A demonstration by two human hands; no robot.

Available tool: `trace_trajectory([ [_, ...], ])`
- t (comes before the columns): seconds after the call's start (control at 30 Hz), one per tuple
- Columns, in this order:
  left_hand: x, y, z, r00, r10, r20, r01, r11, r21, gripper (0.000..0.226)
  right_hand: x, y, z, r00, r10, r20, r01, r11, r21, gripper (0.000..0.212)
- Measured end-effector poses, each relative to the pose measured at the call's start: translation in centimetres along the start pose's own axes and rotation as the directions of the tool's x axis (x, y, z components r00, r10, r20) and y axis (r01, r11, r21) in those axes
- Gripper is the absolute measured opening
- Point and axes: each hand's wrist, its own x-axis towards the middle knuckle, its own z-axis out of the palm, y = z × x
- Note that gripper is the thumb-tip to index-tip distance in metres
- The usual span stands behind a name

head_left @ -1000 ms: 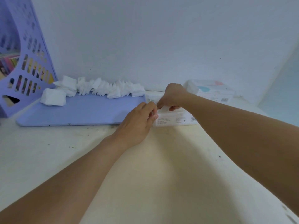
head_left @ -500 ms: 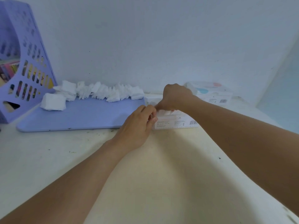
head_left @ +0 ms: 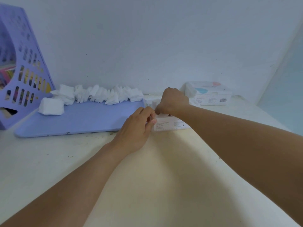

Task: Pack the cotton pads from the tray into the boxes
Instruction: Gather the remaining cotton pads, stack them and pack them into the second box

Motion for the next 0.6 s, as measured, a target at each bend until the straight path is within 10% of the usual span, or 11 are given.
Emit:
trace_trajectory([
  [0.13, 0.0, 0.1, 0.0, 1.000, -0.003, -0.005, 0.003, 1.000, -0.012, 0.011, -0.4, -0.8, -0.8, 0.986, -0.149, -0.073, 0.129, 0.965, -0.228, 0.037],
  [0.27, -0.1, 0.1, -0.1, 1.000, -0.004, -0.029, 0.003, 1.000, -0.024, 0.010, -0.3, -1.2, -2.9, 0.930, -0.352, -0.108, 0.349, 0.936, -0.042, 0.022],
  [0.43, -0.1, -0.3, -0.1, 0.999, 0.007, -0.045, -0.009, 0.999, -0.036, 0.009, -0.2, -0.6, -4.4, 0.827, -0.520, 0.213, 0.524, 0.850, 0.042, 0.012],
  [0.6, 0.0, -0.3, 0.1, 0.999, 0.012, -0.041, -0.013, 0.999, -0.042, 0.010, 0.7, -0.5, -4.2, 0.766, -0.595, 0.243, 0.617, 0.787, -0.020, 0.022],
])
